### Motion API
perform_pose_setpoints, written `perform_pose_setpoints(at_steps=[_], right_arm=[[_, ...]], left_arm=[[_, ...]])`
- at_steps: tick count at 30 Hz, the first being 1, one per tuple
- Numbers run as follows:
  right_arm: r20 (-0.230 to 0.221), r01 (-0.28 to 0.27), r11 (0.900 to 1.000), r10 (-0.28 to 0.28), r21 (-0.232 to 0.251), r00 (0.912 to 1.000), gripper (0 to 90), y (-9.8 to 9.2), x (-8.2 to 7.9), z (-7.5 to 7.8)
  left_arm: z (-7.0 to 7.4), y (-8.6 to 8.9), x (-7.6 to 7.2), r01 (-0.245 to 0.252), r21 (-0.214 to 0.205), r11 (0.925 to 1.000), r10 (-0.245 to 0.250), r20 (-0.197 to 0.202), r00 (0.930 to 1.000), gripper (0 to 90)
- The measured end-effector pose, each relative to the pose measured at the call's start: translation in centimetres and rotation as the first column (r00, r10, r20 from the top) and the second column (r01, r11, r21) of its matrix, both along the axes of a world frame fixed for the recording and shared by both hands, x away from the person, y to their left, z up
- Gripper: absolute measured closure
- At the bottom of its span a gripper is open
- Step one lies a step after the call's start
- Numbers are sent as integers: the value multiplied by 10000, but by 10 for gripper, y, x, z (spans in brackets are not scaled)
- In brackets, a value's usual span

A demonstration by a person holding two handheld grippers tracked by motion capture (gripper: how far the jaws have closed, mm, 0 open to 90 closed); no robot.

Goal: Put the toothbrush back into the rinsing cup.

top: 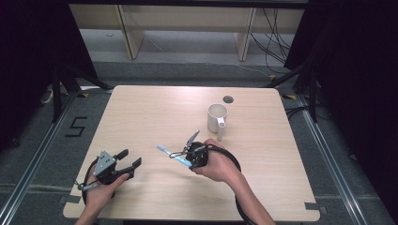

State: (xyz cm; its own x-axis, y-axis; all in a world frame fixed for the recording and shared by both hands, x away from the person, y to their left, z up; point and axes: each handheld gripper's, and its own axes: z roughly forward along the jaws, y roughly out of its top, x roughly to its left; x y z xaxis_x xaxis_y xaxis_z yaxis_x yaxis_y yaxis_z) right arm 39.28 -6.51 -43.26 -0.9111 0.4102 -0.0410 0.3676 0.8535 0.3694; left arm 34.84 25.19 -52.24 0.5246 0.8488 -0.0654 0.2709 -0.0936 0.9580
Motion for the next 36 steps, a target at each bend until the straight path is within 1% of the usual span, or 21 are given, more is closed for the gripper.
perform_pose_setpoints(at_steps=[3, 4, 5, 6, 7, 8, 10, 15, 17, 18, 19, 20, 21, 22, 23, 27, 29, 30, 32, 33, 36], right_arm=[[76, -11, 9998, 10, 190, 10000, 791, -1, 0, 0], [-4, 172, 9986, -172, 490, 9999, 791, -2, -2, 1], [8, 258, 9981, -259, 552, 9997, 791, -3, -3, 1], [156, 131, 9980, -141, 619, 9998, 791, -4, -2, 1], [116, 309, 9970, -318, 706, 9994, 791, -4, -3, 2], [215, 249, 9966, -266, 780, 9994, 791, -5, -2, 2], [257, 415, 9950, -440, 905, 9987, 791, -7, -2, 3], [442, 484, 9918, -540, 1185, 9976, 791, -12, -2, 2], [455, 725, 9883, -792, 1341, 9958, 791, -13, -3, 3], [599, 551, 9886, -640, 1400, 9961, 791, -14, -1, 2], [538, 835, 9851, -925, 1505, 9943, 791, -15, -3, 3], [615, 718, 9847, -824, 1588, 9947, 791, -16, -2, 2], [692, 818, 9833, -940, 1623, 9932, 791, -17, -2, 2], [783, 706, 9825, -851, 1725, 9933, 791, -18, -1, 2], [725, 881, 9803, -1023, 1766, 9921, 791, -18, -2, 2], [893, 976, 9755, -1170, 1974, 9891, 791, -21, -2, 2], [889, 873, 9745, -1076, 2066, 9902, 791, -21, -1, 1], [1051, 806, 9743, -1046, 2103, 9889, 791, -22, -1, 1], [1032, 921, 9713, -1170, 2191, 9878, 791, -23, -2, 1], [1212, 697, 9742, -974, 2148, 9878, 791, -24, 0, 2], [1197, 927, 9662, -1243, 2404, 9850, 791, -25, -1, 3]], left_arm=[[0, 0, 0, 1, 5, 10000, -1, -7, 10000, 321], [0, 0, 0, -8, -7, 10000, 8, -16, 10000, 321], [0, 0, 0, -4, -1, 10000, 4, -9, 10000, 321], [0, 0, 0, 0, 3, 10000, 0, -2, 10000, 321], [0, 0, 0, 2, 4, 10000, -2, 2, 10000, 321], [0, 0, 0, 7, 9, 10000, -7, -2, 10000, 321], [0, 0, 0, -8, -19, 10000, 8, -3, 10000, 321], [0, 0, 0, -1, 0, 10000, 1, -1, 10000, 321], [0, 0, 0, -2, 7, 10000, 2, -4, 10000, 321], [0, 0, 0, -4, 5, 10000, 4, -2, 10000, 321], [0, 0, 0, -8, 0, 10000, 8, -1, 10000, 320], [0, 0, 0, -7, 0, 10000, 7, 2, 10000, 321], [0, 0, 0, -4, 6, 10000, 4, -1, 10000, 321], [0, 0, 0, -6, 4, 10000, 6, -4, 10000, 321], [0, 0, 0, -9, 3, 10000, 9, -13, 10000, 321], [0, 0, 0, -10, 0, 10000, 10, -15, 10000, 321], [0, 0, 0, -8, 4, 10000, 8, -11, 10000, 321], [0, 0, 0, -9, 5, 10000, 9, -12, 10000, 321], [0, 0, 0, -6, 6, 10000, 6, -13, 10000, 321], [0, 0, 0, -10, -5, 10000, 10, -15, 10000, 321], [0, 0, 0, -10, -3, 10000, 10, -17, 10000, 321]])
